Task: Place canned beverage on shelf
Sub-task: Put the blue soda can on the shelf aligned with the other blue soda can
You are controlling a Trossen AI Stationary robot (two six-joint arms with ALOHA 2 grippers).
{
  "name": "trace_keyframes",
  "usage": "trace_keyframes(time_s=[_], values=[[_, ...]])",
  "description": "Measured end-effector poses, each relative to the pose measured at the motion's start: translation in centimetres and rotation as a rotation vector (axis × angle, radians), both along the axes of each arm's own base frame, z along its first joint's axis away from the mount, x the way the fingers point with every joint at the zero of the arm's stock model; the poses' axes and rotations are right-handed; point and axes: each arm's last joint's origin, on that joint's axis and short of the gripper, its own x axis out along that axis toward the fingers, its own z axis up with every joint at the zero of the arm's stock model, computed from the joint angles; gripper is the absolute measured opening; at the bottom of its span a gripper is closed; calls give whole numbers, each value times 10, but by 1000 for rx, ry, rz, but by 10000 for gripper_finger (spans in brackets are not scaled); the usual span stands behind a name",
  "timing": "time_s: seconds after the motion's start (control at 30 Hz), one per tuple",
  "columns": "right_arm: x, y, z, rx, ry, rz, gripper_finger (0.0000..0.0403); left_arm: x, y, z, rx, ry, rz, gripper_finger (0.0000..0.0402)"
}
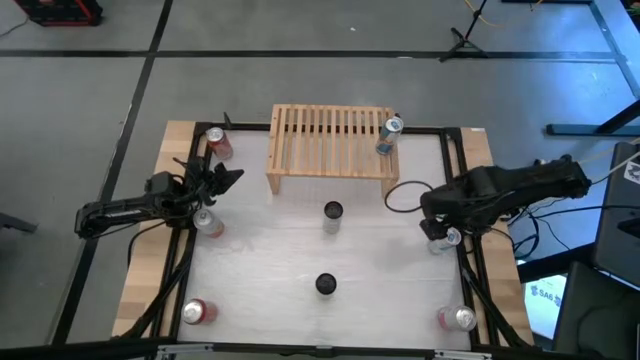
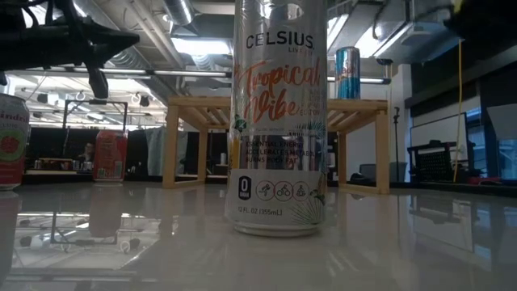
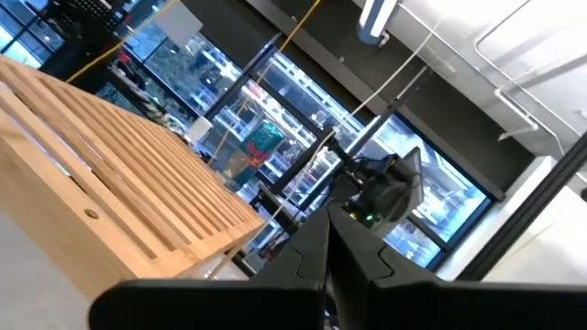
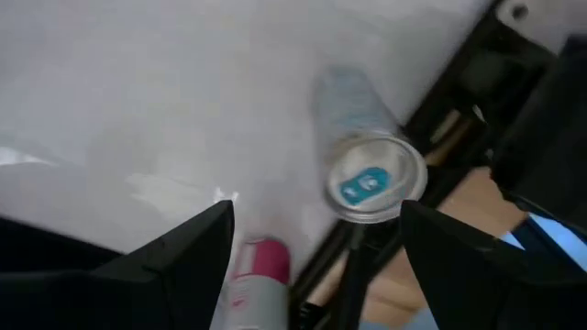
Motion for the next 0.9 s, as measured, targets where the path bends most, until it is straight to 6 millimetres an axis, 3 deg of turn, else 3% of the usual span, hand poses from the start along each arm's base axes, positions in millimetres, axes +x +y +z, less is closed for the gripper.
trace_keyframes(time_s=[0.27, 0.73, 0.9], values=[[-5, -1, -29, -19, 119, -5, 301, 0, -1, 0, 10, 2, -43, 0], [-4, -1, -65, -30, 133, -1, 299, 1, -1, 0, 11, 2, -48, 0], [-1, 1, -68, 20, 102, 10, 244, 0, -1, 0, 10, -1, -51, 0]])
